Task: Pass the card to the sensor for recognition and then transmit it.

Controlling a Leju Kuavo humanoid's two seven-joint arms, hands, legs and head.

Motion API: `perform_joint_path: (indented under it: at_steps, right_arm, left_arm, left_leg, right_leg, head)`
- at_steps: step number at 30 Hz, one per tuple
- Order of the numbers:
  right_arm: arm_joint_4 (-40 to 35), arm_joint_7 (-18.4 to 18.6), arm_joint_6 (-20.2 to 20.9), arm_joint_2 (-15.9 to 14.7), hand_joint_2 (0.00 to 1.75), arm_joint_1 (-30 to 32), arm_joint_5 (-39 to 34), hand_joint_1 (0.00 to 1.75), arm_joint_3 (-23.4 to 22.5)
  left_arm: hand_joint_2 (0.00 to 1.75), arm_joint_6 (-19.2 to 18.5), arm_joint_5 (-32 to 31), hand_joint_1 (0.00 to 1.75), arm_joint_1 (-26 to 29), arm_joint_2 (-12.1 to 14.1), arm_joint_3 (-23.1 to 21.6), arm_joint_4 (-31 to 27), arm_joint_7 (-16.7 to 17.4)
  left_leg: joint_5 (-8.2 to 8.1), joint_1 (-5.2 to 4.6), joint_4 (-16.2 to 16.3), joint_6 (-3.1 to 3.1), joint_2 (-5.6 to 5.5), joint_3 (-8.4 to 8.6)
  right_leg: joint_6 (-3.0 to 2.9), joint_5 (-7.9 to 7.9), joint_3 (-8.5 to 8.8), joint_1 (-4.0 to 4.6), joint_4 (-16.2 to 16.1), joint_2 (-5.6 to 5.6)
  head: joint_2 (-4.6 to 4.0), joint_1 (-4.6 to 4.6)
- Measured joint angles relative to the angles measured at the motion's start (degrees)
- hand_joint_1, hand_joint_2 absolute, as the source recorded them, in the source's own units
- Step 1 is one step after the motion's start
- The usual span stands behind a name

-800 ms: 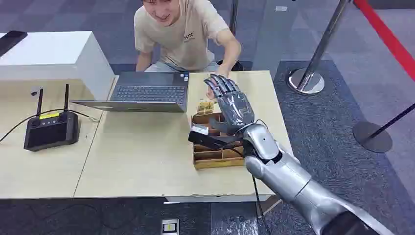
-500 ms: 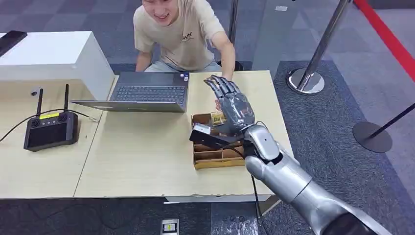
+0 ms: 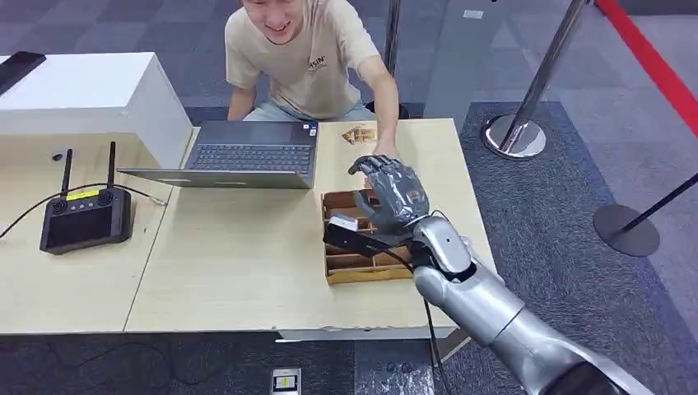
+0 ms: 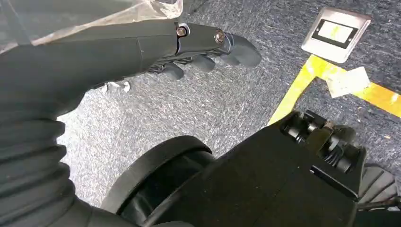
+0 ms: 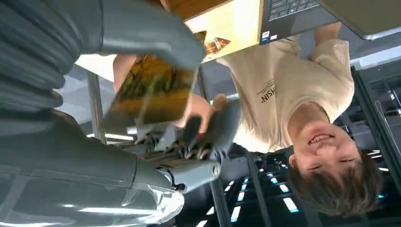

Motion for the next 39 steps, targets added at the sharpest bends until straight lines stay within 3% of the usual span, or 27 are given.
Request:
perform_joint_path:
  at_steps: [28,39]
  right_arm:
    - [-1.55,-1.73,-1.05,-0.07,1.75,0.95,-4.43,1.75,-0.85]
    - [-4.37,-4.2,-6.01,-5.5,1.75,9.37,-18.55,1.75,-9.07]
  left_arm:
    - [1.75,0.63,-0.18,0.0,0.17,0.0,0.0,0.0,0.0]
    - [1.75,2.19,1.62,0.0,1.5,0.07,0.52,0.0,-1.09]
  left_leg:
    - [0.0,0.0,0.0,0.0,0.0,0.01]
    - [-0.02,-0.02,0.03,0.01,-0.02,0.01]
  right_leg:
    - [0.0,0.0,0.0,0.0,0.0,0.0]
    - [0.01,0.0,0.01,-0.03,-0.04,0.0]
  head:
    - [0.0,-0.02]
    - [0.0,0.0]
